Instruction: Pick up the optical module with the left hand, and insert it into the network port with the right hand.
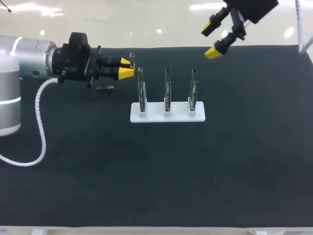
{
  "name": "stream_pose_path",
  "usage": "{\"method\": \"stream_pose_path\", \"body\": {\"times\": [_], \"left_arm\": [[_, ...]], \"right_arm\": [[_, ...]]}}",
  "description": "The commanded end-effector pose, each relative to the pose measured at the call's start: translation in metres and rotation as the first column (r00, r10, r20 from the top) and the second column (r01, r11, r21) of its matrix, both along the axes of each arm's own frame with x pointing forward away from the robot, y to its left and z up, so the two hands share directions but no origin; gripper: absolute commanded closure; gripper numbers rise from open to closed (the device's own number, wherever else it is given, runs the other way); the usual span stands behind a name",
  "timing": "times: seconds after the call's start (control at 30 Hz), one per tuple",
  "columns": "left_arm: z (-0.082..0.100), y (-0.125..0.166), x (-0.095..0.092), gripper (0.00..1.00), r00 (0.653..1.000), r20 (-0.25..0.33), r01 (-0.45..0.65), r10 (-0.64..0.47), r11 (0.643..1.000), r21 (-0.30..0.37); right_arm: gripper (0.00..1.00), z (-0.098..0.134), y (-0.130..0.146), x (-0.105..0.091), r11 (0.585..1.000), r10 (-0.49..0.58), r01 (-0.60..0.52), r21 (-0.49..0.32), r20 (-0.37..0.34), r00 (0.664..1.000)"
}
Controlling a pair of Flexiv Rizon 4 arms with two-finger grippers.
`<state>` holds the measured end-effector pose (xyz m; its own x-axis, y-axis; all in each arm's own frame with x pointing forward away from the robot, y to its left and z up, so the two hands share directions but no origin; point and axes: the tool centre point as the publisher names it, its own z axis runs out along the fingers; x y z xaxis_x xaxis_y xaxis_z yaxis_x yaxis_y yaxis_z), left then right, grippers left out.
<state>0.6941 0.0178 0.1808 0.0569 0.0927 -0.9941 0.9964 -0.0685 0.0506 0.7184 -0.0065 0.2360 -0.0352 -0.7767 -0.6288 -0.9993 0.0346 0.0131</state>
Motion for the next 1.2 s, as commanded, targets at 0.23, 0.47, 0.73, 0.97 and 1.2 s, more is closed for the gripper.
{"method": "stream_pose_path", "body": {"times": [0.23, 0.47, 0.73, 0.97, 1.2], "left_arm": [[-0.001, 0.0, 0.0, 1.0, 1.0, 0.003, -0.002, 0.002, 1.0, -0.002], [-0.001, 0.0, 0.0, 1.0, 1.0, 0.003, -0.002, 0.002, 1.0, -0.002], [-0.001, 0.0, 0.0, 1.0, 1.0, 0.003, -0.002, 0.002, 1.0, -0.002], [-0.001, 0.0, 0.0, 1.0, 1.0, 0.003, -0.002, 0.002, 1.0, -0.002], [-0.001, 0.0, 0.0, 1.0, 1.0, 0.003, -0.002, 0.002, 1.0, -0.002]], "right_arm": [[0.0, 0.016, 0.064, 0.003, 0.997, -0.064, 0.063, -0.055, -0.027, 0.998], [0.0, 0.018, 0.099, -0.002, 0.994, -0.083, 0.081, -0.079, -0.018, 0.996], [0.0, 0.022, 0.133, -0.005, 0.992, -0.092, 0.09, -0.089, -0.021, 0.996], [0.0, 0.018, 0.151, -0.009, 0.991, -0.111, 0.109, -0.074, -0.015, 0.994], [0.0, 0.01, 0.165, -0.012, 0.992, -0.114, 0.113, -0.062, -0.001, 0.994]]}}
